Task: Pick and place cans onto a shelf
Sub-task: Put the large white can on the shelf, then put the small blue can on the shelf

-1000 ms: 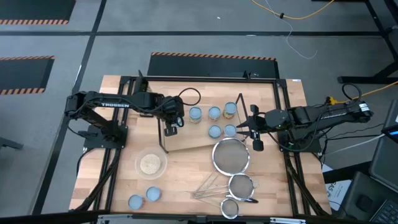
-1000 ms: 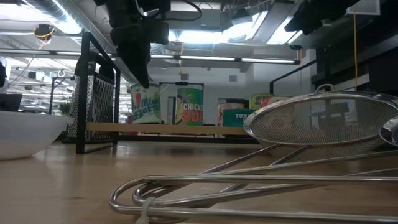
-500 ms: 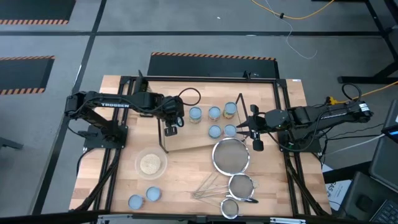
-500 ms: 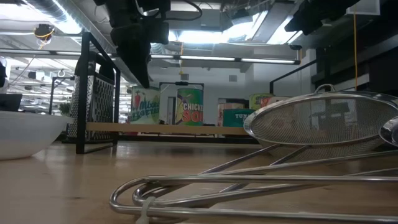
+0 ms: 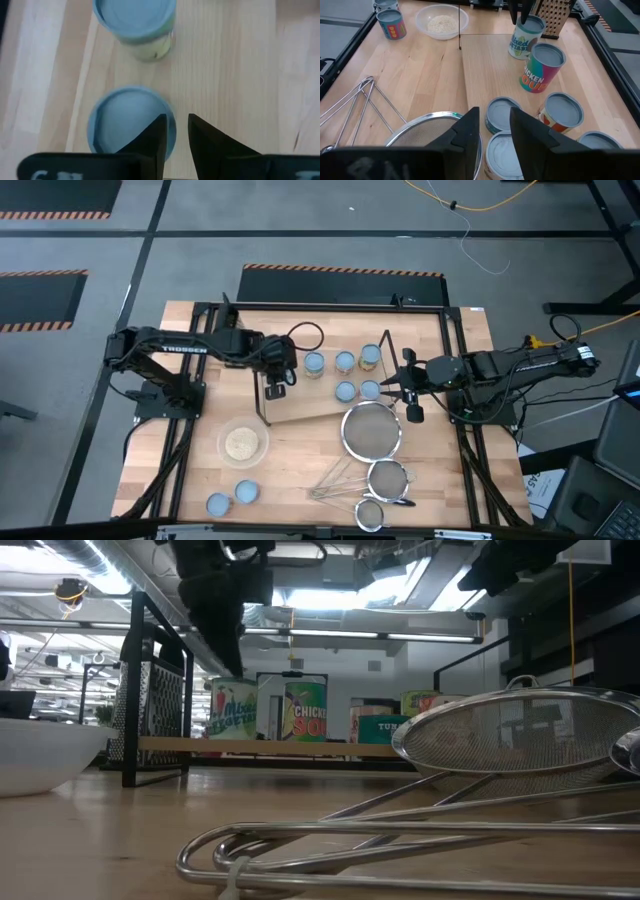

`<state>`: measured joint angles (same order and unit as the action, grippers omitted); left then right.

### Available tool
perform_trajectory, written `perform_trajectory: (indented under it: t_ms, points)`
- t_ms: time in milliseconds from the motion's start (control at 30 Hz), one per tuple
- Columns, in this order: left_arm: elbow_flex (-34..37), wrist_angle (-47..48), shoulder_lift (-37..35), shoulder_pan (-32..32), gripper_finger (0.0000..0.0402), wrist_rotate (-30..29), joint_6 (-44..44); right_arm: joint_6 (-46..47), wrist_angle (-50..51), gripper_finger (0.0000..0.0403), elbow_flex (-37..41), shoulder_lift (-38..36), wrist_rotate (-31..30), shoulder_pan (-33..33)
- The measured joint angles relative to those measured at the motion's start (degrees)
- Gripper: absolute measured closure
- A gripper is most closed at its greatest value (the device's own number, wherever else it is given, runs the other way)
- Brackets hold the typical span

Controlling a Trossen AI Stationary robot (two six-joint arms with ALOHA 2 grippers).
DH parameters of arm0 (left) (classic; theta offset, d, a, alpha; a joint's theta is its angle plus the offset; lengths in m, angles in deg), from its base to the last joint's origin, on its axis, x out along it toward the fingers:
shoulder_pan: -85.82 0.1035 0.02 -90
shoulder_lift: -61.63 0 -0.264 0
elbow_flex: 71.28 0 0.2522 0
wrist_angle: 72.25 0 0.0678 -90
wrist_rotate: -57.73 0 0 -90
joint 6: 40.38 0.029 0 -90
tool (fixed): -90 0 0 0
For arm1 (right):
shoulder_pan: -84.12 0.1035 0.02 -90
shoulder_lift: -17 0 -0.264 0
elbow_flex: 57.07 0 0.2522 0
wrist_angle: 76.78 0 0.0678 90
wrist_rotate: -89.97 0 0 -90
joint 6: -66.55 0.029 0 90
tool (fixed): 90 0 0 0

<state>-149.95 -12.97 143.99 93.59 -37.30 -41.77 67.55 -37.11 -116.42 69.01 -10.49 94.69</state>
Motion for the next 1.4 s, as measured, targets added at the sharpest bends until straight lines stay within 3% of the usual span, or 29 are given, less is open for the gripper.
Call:
perform_trajectory:
  t_ms: [233, 400, 600, 967, 1167, 1400]
  points:
    - [-5.68, 0.94, 0.0, -0.71, 0.0327, -0.37, -1.17, 0.0, 0.0, 0.0289, 0.0, 0.0, 0.0, 0.01]
    - [-10.13, 2.07, 0.0, -5.22, 0.033, 3.26, -11.04, -0.02, 0.0, 0.0289, 0.0, 0.0, 0.0, 0.0]
    - [-11.55, 2.0, 0.0, -17.62, 0.0331, 7.25, -32.77, 0.03, 0.02, 0.0289, 0.0, 0.0, 0.0, 0.0]
    - [-11.6, -0.36, 5.67, -41.68, 0.0331, 4.72, -86.12, 0.2, 0.04, 0.0289, 0.0, 0.01, 0.0, 0.0]
    - [-11.56, -0.9, 12.04, -45.86, 0.0331, 9.04, -105.76, 0.2, 0.15, 0.0289, 0.0, 0.02, 0.0, 0.0]
    - [-11.53, -1.99, 16.85, -45.9, 0.0331, 13.33, -116.88, 0.02, 0.15, 0.0289, 0.0, 0.02, 0.0, 0.0]
